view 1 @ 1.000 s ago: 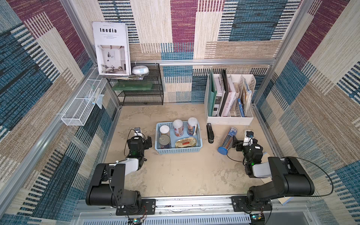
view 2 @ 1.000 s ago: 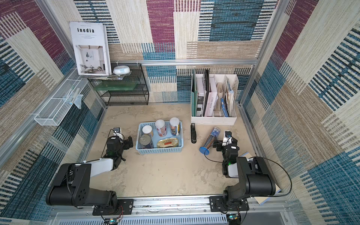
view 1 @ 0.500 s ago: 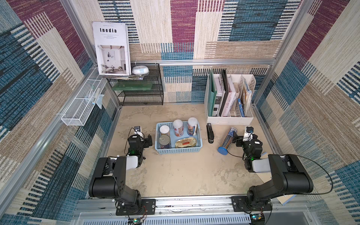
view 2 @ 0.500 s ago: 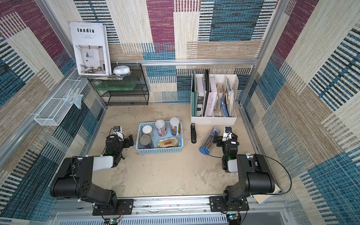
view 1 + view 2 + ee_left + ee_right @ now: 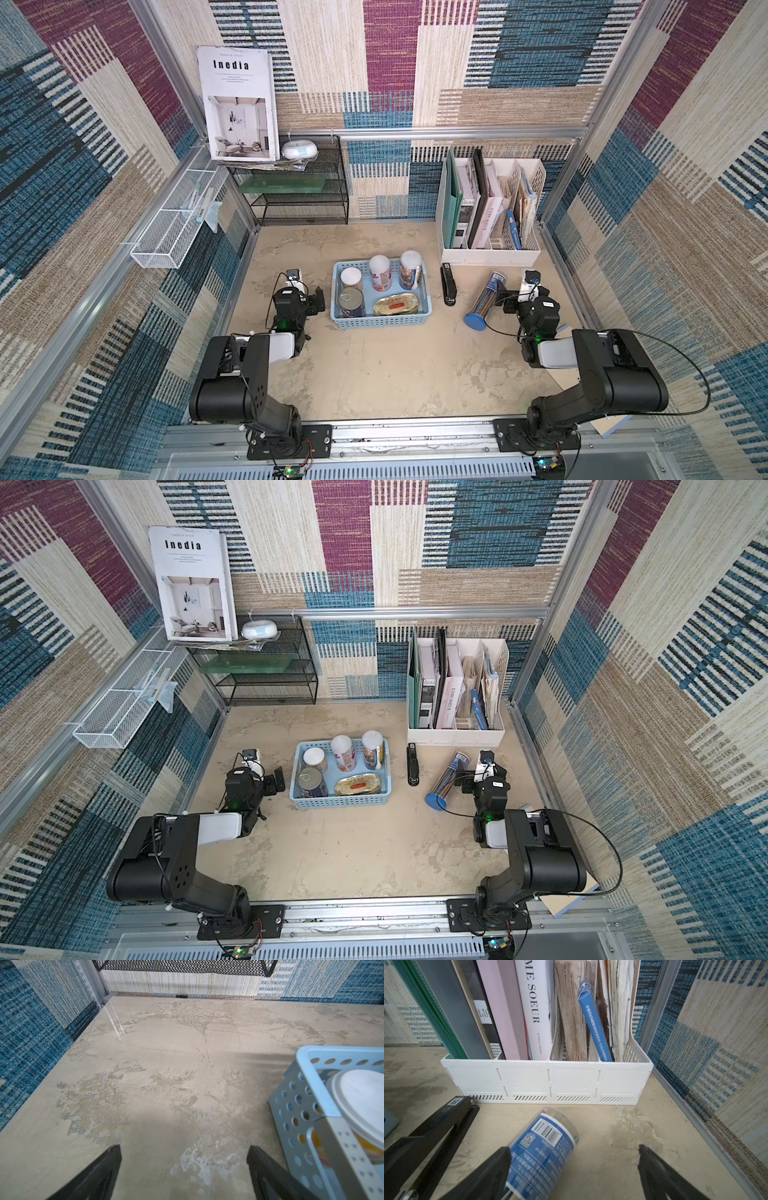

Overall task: Put the canned food in the basket
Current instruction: Reset both arms

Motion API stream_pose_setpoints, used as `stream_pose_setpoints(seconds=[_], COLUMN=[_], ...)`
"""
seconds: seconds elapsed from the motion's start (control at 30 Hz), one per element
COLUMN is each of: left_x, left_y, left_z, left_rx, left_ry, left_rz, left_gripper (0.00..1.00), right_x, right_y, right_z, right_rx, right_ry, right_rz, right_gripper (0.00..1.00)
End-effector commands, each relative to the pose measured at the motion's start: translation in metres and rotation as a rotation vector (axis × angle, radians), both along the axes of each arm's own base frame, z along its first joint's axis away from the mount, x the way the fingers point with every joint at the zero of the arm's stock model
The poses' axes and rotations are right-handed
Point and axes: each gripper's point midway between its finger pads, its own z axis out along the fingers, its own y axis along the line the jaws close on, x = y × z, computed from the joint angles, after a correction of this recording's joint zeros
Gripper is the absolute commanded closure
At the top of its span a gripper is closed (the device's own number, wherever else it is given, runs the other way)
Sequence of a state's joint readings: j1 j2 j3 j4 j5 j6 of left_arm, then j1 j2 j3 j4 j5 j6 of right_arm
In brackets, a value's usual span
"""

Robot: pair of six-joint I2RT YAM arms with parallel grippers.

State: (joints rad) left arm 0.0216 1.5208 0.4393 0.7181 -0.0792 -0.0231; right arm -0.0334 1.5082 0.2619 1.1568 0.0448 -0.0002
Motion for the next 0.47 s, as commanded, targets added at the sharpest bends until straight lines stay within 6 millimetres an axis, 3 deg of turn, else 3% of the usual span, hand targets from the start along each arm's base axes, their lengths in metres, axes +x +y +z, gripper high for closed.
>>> stream_pose_setpoints(seconds=[0.0,0.43], left_x=[0.0034,0.0034], left_y=[-0.0018,-0.0016], left_z=[0.0074,0.0074], left_rx=[-0.003,-0.004], left_ry=[-0.033,-0.034], left_rz=[-0.012,-0.011], left_gripper=[0.01,0.01], right_x=[0.0013,0.0012], right_y=[-0.0008,-0.0009], right_z=[0.0042,0.0036], right_rx=[0.0,0.0], right_ry=[-0.015,-0.013], right_rz=[-0.006,-0.006], right_gripper=[0.01,0.01])
